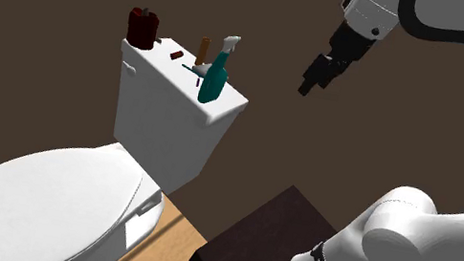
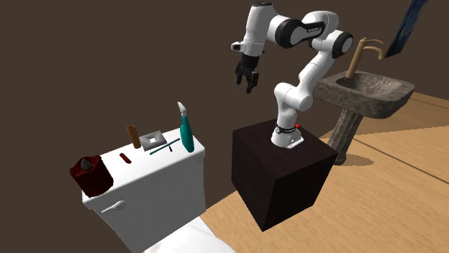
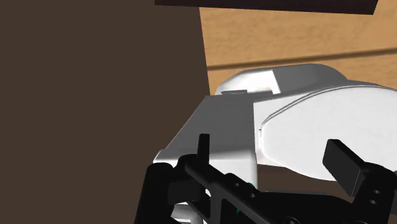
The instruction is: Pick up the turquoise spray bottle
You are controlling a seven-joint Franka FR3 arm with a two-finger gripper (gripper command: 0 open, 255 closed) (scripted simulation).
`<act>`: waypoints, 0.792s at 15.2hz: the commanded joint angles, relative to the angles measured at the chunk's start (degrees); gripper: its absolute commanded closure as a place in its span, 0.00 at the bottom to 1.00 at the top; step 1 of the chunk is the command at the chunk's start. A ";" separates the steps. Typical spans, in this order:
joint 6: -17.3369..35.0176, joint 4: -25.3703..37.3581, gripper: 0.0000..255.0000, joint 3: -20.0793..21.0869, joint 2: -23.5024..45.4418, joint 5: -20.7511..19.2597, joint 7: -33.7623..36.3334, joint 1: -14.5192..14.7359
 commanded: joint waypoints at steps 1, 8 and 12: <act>0.00 0.00 0.00 0.00 0.00 0.00 0.00 0.00; 2.13 12.05 0.00 8.97 16.78 2.28 22.67 -5.24; 1.62 21.28 0.00 12.71 27.24 1.24 35.41 -8.02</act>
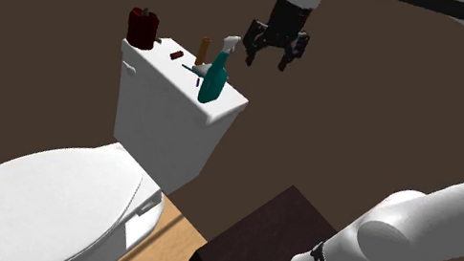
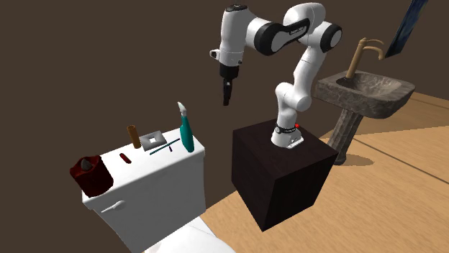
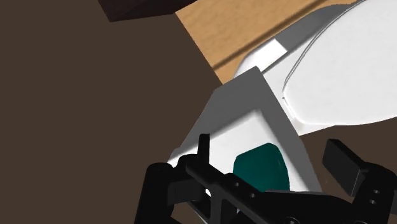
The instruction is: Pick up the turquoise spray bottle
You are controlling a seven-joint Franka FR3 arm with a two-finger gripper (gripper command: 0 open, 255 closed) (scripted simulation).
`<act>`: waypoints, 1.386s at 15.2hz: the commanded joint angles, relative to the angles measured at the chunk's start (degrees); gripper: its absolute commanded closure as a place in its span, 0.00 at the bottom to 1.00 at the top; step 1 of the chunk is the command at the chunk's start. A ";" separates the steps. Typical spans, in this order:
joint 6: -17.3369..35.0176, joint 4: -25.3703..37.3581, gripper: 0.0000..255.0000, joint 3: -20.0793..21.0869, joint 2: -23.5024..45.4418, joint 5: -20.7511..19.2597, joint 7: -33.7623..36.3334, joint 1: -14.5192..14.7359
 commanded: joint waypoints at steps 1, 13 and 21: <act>-0.90 5.32 0.00 1.65 5.38 -0.80 6.74 -1.27; -11.55 42.97 0.00 2.31 37.89 -8.34 38.54 -1.32; -5.14 35.33 0.00 2.10 36.63 -7.97 39.06 -1.94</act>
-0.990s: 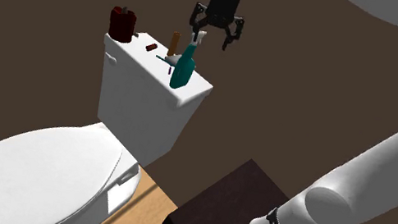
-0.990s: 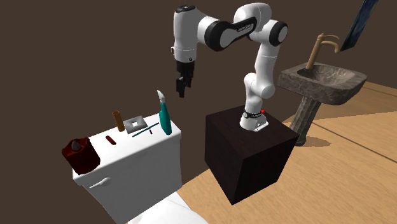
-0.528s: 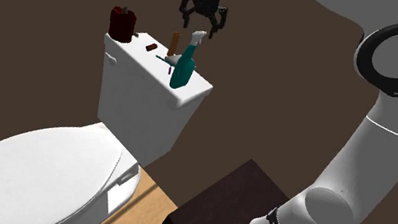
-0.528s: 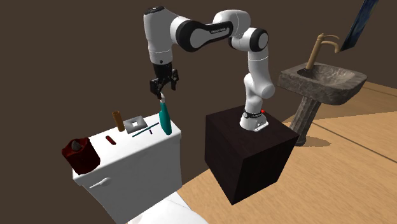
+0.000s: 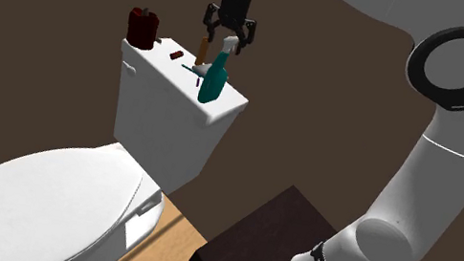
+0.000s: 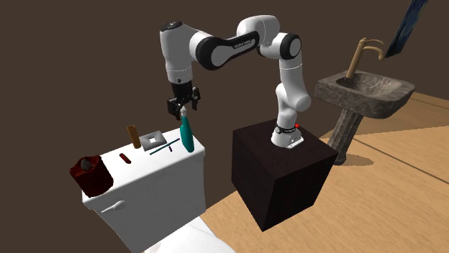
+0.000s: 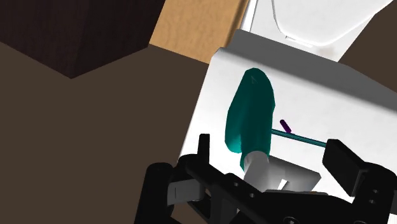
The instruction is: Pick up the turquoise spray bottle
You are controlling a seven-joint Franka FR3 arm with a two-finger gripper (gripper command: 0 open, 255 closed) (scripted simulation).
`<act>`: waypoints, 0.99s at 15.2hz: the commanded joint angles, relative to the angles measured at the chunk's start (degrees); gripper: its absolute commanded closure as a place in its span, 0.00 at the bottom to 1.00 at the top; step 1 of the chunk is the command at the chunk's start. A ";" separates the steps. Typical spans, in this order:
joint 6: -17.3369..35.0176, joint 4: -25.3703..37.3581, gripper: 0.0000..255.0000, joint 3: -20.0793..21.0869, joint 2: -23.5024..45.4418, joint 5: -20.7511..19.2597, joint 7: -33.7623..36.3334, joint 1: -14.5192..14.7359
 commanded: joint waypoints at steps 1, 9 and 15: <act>0.71 -0.72 0.00 -0.04 -0.05 0.01 0.01 -0.10; 0.77 -0.89 1.00 -0.04 -0.17 0.04 -0.03 -0.14; -2.60 3.11 1.00 0.02 0.47 -0.11 -0.28 0.23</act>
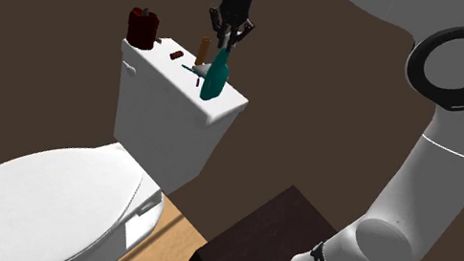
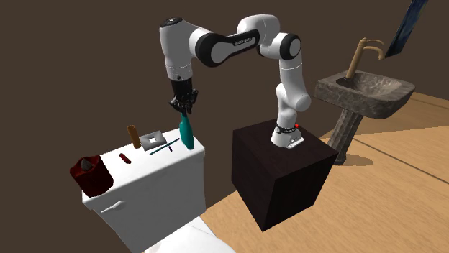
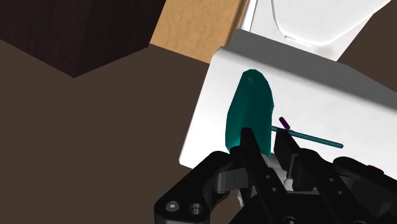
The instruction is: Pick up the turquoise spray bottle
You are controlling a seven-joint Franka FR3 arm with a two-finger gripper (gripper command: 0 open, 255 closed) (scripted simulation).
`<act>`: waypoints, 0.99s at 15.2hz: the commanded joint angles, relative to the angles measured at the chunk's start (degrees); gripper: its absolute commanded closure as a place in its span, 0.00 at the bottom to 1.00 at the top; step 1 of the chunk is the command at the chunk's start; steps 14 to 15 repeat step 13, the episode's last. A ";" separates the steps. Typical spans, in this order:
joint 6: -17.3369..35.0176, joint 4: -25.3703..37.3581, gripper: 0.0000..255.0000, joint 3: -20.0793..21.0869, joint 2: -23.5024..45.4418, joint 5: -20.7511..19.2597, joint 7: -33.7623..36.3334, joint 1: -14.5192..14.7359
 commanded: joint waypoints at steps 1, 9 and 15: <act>-1.92 2.45 1.00 0.01 0.55 -0.15 -0.18 0.21; -9.26 12.03 1.00 0.09 2.83 -0.89 -0.72 1.31; -11.45 15.14 1.00 0.09 3.77 -1.21 -0.88 1.74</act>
